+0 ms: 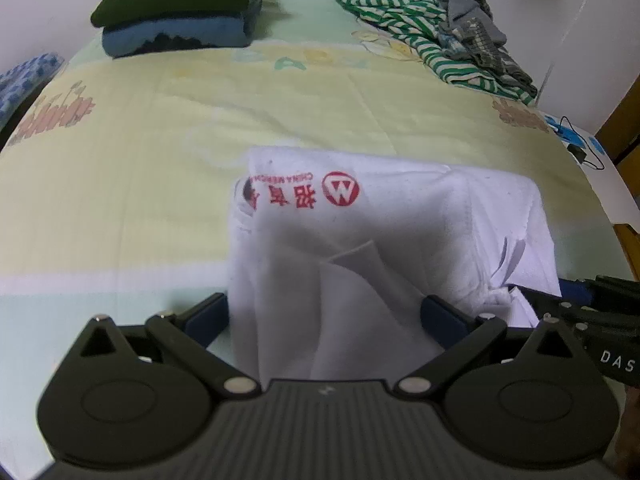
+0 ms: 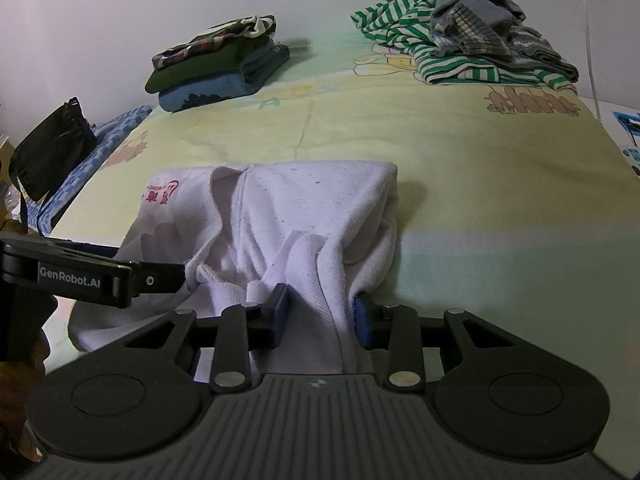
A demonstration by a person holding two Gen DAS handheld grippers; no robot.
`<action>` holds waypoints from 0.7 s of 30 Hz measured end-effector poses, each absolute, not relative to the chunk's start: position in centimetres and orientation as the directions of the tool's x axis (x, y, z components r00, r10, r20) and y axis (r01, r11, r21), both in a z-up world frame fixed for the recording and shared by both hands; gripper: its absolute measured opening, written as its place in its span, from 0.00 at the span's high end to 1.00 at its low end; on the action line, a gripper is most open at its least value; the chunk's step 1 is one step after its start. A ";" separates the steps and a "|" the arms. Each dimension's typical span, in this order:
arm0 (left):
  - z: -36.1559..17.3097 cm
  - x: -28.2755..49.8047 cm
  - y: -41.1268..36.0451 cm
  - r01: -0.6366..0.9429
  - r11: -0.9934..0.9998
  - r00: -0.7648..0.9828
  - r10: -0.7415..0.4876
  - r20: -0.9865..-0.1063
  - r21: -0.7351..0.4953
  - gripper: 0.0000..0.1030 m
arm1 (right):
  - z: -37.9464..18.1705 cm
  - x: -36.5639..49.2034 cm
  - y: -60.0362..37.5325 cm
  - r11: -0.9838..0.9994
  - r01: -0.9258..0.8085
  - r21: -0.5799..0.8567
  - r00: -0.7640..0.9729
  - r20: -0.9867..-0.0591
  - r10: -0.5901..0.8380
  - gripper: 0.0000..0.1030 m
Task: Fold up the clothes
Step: 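Grasp the folded shirt edge with both tools beside each other, then lift the folded white shirt with both tools off the bed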
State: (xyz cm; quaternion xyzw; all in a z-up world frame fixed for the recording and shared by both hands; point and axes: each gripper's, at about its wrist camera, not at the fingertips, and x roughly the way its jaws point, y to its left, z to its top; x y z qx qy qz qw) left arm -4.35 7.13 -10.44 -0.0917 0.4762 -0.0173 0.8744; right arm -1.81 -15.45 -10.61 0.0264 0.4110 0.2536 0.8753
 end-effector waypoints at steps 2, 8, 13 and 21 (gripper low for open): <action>-10.4 -4.3 7.1 -0.066 0.982 0.543 -0.112 -0.832 -0.175 0.02 | -10.6 -1.8 -15.4 0.867 -0.429 0.253 0.531 -0.706 0.468 0.64; -10.5 -4.2 6.9 -0.083 0.982 0.540 -0.100 -0.836 -0.171 0.02 | -10.6 -1.6 -15.3 0.858 -0.450 0.246 0.521 -0.708 0.477 0.62; -10.5 -4.2 6.9 -0.094 0.982 0.541 -0.090 -0.836 -0.166 0.01 | -10.6 -1.5 -15.4 0.855 -0.458 0.244 0.516 -0.709 0.480 0.62; -10.1 -4.8 7.1 -0.070 0.975 0.559 -0.137 -0.817 -0.212 0.20 | -10.5 -1.5 -15.2 0.853 -0.461 0.244 0.517 -0.708 0.482 0.69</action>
